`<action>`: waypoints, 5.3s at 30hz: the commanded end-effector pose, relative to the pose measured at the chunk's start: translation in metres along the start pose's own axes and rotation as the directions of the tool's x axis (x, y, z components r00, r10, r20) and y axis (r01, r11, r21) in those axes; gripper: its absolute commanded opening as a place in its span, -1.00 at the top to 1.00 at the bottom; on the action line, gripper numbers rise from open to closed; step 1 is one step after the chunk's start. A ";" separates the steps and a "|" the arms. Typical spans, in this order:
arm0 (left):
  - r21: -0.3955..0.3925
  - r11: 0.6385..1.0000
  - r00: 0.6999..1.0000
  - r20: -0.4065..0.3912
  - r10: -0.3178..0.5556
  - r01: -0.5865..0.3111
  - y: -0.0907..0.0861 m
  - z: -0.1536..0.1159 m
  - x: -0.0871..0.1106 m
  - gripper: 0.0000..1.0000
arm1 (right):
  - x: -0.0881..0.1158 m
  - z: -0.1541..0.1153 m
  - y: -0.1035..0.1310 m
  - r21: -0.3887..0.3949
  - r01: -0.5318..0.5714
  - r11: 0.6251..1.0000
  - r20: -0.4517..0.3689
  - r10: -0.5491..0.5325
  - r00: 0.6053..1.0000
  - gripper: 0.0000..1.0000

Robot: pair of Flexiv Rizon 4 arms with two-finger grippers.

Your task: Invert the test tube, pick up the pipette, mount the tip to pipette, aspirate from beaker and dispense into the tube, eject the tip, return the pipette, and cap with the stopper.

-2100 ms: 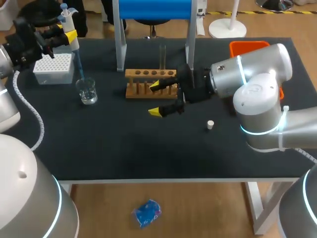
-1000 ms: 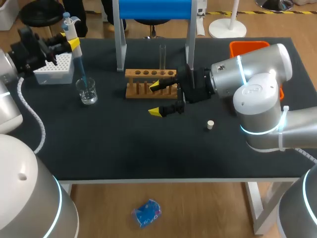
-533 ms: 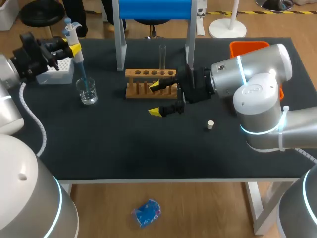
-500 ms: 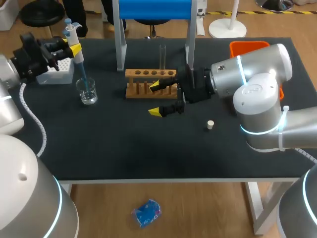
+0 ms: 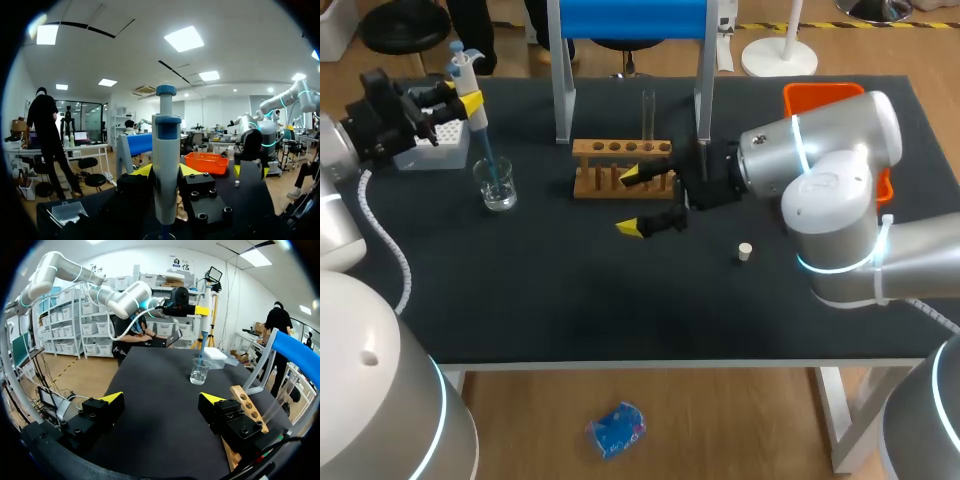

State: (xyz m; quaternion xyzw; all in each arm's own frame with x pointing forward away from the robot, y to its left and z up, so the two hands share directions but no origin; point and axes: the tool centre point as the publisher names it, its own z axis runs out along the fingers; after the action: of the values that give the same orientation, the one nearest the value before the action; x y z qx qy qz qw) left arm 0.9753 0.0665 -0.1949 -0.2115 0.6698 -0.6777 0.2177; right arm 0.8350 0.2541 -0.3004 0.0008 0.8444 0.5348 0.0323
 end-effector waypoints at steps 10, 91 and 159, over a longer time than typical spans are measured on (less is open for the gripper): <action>0.003 1.000 1.000 -0.001 -0.001 0.001 0.008 -0.001 -0.002 1.00 | -0.015 0.030 -0.006 0.019 -0.002 1.000 0.035 0.001 0.999 -1.00; 0.005 1.000 1.000 0.008 -0.013 0.013 0.024 0.002 -0.003 1.00 | -0.033 -0.018 0.105 -0.083 0.103 0.991 -0.186 -0.117 0.976 -1.00; 0.005 1.000 1.000 0.008 -0.013 0.013 0.024 0.002 -0.003 1.00 | -0.125 0.073 0.258 -0.131 0.088 0.987 -0.478 -0.141 0.867 1.00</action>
State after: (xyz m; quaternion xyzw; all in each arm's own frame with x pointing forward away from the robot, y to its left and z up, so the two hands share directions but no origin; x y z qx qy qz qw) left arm 0.9789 0.0658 -0.2179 -0.2189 0.6668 -0.6790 0.2156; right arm 0.9451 0.4149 -0.0967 -0.1513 0.7946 0.5786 -0.1049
